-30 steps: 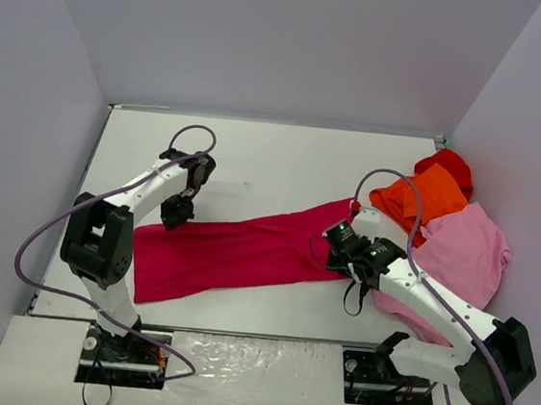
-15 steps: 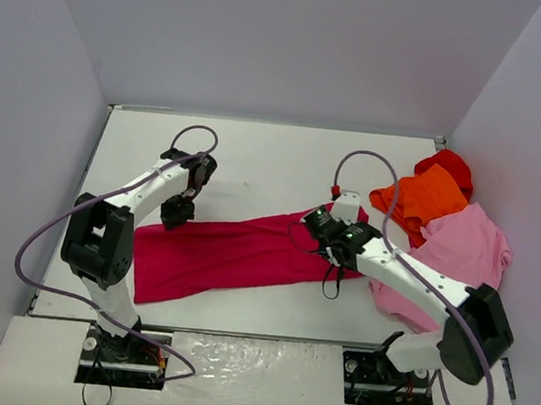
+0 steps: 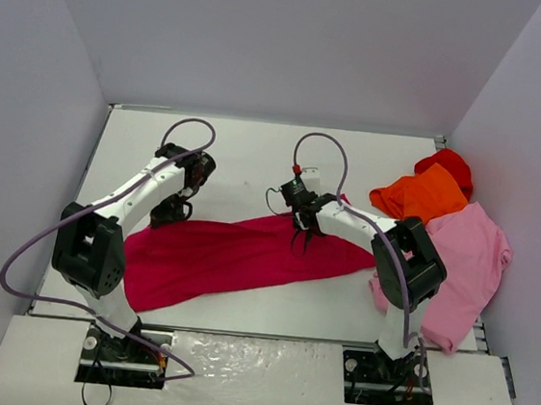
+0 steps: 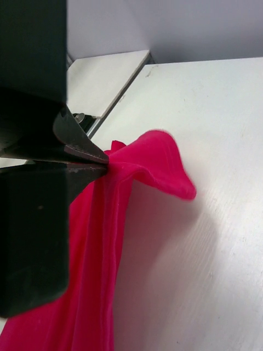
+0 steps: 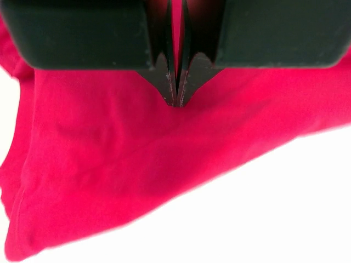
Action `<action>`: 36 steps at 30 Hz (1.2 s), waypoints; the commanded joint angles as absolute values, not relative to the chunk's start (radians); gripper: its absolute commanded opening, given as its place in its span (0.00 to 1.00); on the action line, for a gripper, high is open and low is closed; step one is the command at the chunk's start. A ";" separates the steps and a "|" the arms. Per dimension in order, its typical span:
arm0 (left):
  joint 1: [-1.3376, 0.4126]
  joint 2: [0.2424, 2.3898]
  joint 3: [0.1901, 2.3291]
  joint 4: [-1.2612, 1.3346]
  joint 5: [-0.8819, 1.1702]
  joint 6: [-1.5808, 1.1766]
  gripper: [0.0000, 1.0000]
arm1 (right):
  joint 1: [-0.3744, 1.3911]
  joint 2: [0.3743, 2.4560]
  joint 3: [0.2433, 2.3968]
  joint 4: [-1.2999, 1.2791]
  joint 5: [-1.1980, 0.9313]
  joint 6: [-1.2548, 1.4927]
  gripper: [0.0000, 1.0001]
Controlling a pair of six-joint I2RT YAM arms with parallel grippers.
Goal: Fold and stack the t-shirts
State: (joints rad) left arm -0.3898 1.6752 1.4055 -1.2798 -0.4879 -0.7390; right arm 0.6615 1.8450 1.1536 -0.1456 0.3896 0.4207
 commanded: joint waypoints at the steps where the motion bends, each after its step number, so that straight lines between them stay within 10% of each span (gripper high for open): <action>1: -0.420 1.673 1.468 -1.402 -0.580 -0.791 0.00 | 0.604 1.873 1.202 -0.066 0.346 0.358 0.00; 18: -0.622 1.819 1.509 -1.650 -0.722 -1.074 0.00 | 0.553 1.959 1.141 -0.029 0.258 0.327 0.00; 36: -0.630 1.486 1.248 -1.208 -0.150 -0.904 0.00 | 0.545 1.894 1.052 -0.029 0.197 0.337 0.00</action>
